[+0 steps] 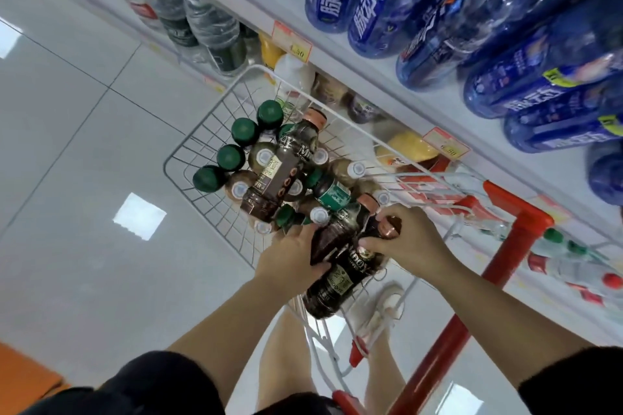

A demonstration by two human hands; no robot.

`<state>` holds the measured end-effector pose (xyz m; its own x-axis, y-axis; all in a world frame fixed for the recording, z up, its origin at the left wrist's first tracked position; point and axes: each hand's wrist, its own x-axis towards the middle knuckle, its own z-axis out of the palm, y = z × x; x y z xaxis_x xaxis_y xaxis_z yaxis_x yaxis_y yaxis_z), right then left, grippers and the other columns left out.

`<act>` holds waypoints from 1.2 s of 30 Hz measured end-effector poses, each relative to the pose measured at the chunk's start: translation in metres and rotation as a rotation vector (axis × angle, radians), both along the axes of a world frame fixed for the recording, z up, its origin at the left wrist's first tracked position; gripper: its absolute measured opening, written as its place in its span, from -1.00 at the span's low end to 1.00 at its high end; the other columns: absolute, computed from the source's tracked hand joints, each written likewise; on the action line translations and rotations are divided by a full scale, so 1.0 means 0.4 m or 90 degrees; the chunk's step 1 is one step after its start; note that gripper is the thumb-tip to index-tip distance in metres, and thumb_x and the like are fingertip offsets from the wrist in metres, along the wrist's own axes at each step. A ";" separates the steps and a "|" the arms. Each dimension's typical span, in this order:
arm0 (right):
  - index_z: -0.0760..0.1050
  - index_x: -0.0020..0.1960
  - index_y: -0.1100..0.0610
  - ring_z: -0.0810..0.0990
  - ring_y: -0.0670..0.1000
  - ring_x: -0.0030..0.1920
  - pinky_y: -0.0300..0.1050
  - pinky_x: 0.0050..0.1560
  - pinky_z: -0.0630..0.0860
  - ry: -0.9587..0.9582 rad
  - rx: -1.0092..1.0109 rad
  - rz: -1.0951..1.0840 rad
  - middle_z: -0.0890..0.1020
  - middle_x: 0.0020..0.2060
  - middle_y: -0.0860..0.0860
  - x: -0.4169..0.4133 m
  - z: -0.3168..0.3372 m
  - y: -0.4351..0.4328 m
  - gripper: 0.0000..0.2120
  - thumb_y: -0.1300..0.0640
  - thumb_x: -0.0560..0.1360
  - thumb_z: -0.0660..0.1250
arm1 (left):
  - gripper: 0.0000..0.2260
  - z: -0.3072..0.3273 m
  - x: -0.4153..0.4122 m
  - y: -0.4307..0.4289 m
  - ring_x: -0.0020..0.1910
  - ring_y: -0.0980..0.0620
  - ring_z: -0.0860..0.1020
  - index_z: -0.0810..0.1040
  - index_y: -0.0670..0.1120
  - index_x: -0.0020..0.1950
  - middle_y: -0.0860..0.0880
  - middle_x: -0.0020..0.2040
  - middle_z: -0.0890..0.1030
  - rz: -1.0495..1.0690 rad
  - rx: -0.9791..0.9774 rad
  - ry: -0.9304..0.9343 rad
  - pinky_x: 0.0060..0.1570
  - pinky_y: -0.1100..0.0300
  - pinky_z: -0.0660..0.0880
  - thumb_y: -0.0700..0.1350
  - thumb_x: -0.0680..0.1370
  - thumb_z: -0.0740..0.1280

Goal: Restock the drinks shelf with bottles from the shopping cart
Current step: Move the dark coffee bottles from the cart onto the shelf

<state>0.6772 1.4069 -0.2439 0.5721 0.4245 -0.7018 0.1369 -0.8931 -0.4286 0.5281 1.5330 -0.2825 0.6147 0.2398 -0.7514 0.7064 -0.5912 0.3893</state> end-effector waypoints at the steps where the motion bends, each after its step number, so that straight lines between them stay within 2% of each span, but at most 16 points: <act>1: 0.48 0.06 0.02 0.45 -0.03 0.01 -0.20 -0.06 0.29 0.007 0.029 -0.021 0.49 0.06 0.00 -0.006 0.007 -0.005 -0.58 -0.03 0.28 0.54 | -0.35 -0.004 0.003 -0.010 0.22 -0.14 0.44 0.15 0.04 0.45 -0.05 0.29 0.41 0.003 0.008 0.005 0.08 -0.08 0.51 0.11 0.44 0.35; 4: 0.49 0.11 0.02 0.51 -0.05 -0.01 -0.24 -0.01 0.33 0.032 0.090 -0.108 0.53 -0.06 -0.08 -0.030 0.033 -0.014 -0.53 0.03 0.27 0.56 | -0.38 -0.001 0.018 -0.015 0.14 -0.14 0.48 0.22 0.04 0.41 -0.07 0.21 0.45 0.045 0.003 0.008 0.03 -0.05 0.52 0.04 0.41 0.37; 6: 0.50 0.15 0.02 0.52 -0.09 0.02 -0.29 0.02 0.34 0.031 0.129 -0.147 0.56 -0.01 -0.09 -0.043 0.060 -0.024 -0.48 0.06 0.24 0.58 | -0.46 0.019 0.028 -0.010 0.03 -0.08 0.53 0.32 0.03 0.35 -0.04 0.11 0.51 0.066 -0.002 0.002 -0.05 0.05 0.52 0.01 0.40 0.37; 8: 0.52 0.12 0.00 0.52 -0.13 0.01 -0.43 -0.03 0.35 0.002 0.166 -0.147 0.58 0.00 -0.12 -0.046 0.102 -0.038 -0.50 0.07 0.23 0.59 | -0.51 0.060 0.033 -0.001 -0.11 -0.01 0.55 0.37 0.01 0.33 -0.01 0.01 0.56 0.108 -0.013 -0.011 -0.20 0.19 0.48 0.01 0.42 0.37; 11: 0.54 -0.01 -0.03 0.52 -0.26 -0.09 -0.60 -0.11 0.32 -0.061 0.230 -0.169 0.58 -0.11 -0.22 -0.018 0.198 -0.063 -0.58 0.12 0.21 0.60 | -0.51 0.150 0.036 0.009 -0.31 0.19 0.51 0.35 0.00 0.37 0.10 -0.13 0.52 0.233 -0.083 -0.041 -0.41 0.40 0.39 0.05 0.47 0.37; 13: 0.56 -0.03 -0.01 0.53 -0.29 -0.12 -0.58 -0.10 0.33 -0.096 0.277 -0.180 0.60 -0.14 -0.21 0.016 0.281 -0.084 -0.61 0.14 0.20 0.60 | -0.51 0.229 0.042 0.007 -0.28 0.27 0.50 0.36 0.00 0.36 0.13 -0.12 0.53 0.296 -0.136 -0.090 -0.40 0.47 0.38 0.04 0.47 0.38; 15: 0.55 -0.04 -0.03 0.56 -0.23 -0.11 -0.48 -0.05 0.38 -0.122 0.332 -0.192 0.63 -0.14 -0.13 0.051 0.373 -0.109 -0.62 0.18 0.21 0.59 | -0.58 0.319 0.056 -0.008 -0.22 0.29 0.53 0.39 0.02 0.30 0.13 -0.09 0.55 0.341 -0.176 -0.155 -0.35 0.49 0.42 0.01 0.48 0.39; 16: 0.54 -0.06 -0.05 0.56 -0.21 -0.11 -0.45 -0.04 0.40 -0.138 0.363 -0.195 0.64 -0.15 -0.10 0.065 0.424 -0.123 -0.62 0.22 0.22 0.58 | -0.62 0.370 0.068 -0.023 -0.20 0.25 0.55 0.40 0.04 0.26 0.13 -0.07 0.57 0.360 -0.190 -0.188 -0.27 0.44 0.49 0.01 0.48 0.39; 18: 0.51 -0.09 -0.08 0.57 -0.18 -0.10 -0.42 -0.02 0.42 -0.181 0.414 -0.186 0.63 -0.15 -0.10 0.090 0.524 -0.157 -0.61 0.26 0.23 0.56 | -0.64 0.457 0.093 -0.059 -0.14 0.16 0.61 0.42 0.05 0.24 0.10 -0.01 0.60 0.395 -0.211 -0.246 -0.06 0.21 0.58 0.03 0.48 0.38; 19: 0.51 -0.08 -0.11 0.57 -0.15 -0.08 -0.40 -0.01 0.43 -0.205 0.435 -0.180 0.63 -0.14 -0.11 0.102 0.574 -0.177 -0.59 0.26 0.24 0.56 | -0.66 0.500 0.105 -0.081 -0.16 0.16 0.63 0.43 0.07 0.23 0.12 -0.02 0.60 0.412 -0.218 -0.271 -0.03 0.15 0.58 0.03 0.49 0.37; 22: 0.48 -0.10 -0.21 0.57 -0.15 -0.03 -0.31 0.02 0.45 -0.264 0.501 -0.166 0.62 -0.09 -0.20 0.131 0.718 -0.252 -0.55 0.26 0.25 0.55 | -0.84 0.629 0.136 -0.157 -0.30 0.36 0.58 0.46 0.18 0.05 0.23 -0.10 0.56 0.438 -0.238 -0.371 -0.20 0.39 0.52 -0.01 0.51 0.35; 24: 0.49 -0.08 -0.22 0.58 -0.18 -0.01 -0.33 -0.01 0.45 -0.284 0.553 -0.162 0.62 -0.05 -0.22 0.147 0.809 -0.309 -0.56 0.24 0.27 0.54 | -0.86 0.710 0.155 -0.210 -0.26 0.39 0.57 0.46 0.20 -0.01 0.25 -0.08 0.58 0.447 -0.260 -0.439 -0.17 0.41 0.50 -0.03 0.51 0.35; 26: 0.49 -0.05 -0.22 0.57 -0.22 0.00 -0.40 -0.03 0.44 -0.298 0.604 -0.168 0.62 0.00 -0.20 0.156 0.901 -0.370 -0.57 0.23 0.29 0.52 | -0.75 0.791 0.177 -0.265 -0.11 0.26 0.62 0.49 0.13 0.10 0.19 -0.05 0.62 0.441 -0.284 -0.486 0.00 0.24 0.55 0.04 0.46 0.41; 28: 0.50 -0.04 -0.19 0.59 -0.19 -0.01 -0.37 0.00 0.48 -0.312 0.666 -0.185 0.64 0.02 -0.14 0.160 0.988 -0.436 -0.58 0.25 0.30 0.51 | -0.56 0.865 0.201 -0.322 -0.02 0.13 0.63 0.49 0.12 0.15 0.10 0.02 0.64 0.403 -0.297 -0.537 0.03 0.11 0.55 0.17 0.31 0.42; 31: 0.52 -0.02 -0.14 0.62 -0.18 -0.04 -0.29 0.01 0.53 -0.370 0.758 -0.199 0.65 -0.02 -0.13 0.161 1.106 -0.542 -0.59 0.28 0.30 0.50 | -0.56 0.964 0.240 -0.416 -0.03 0.20 0.62 0.49 0.14 0.12 0.12 0.01 0.65 0.335 -0.297 -0.632 -0.08 0.30 0.55 0.15 0.26 0.42; 36: 0.50 0.11 0.00 0.59 -0.21 -0.02 -0.35 -0.02 0.51 -0.483 0.865 -0.207 0.64 -0.04 -0.17 0.150 1.248 -0.722 -0.58 0.33 0.35 0.46 | -0.42 1.094 0.329 -0.567 0.00 0.09 0.62 0.49 0.10 0.19 0.01 0.08 0.64 0.234 -0.298 -0.731 -0.08 0.22 0.53 0.20 0.20 0.42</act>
<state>0.7373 1.1181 0.2552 0.7851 0.2664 0.5592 0.5686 0.0481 -0.8212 0.6598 1.3062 0.1550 0.9147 0.3911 0.1022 -0.0776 -0.0781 0.9939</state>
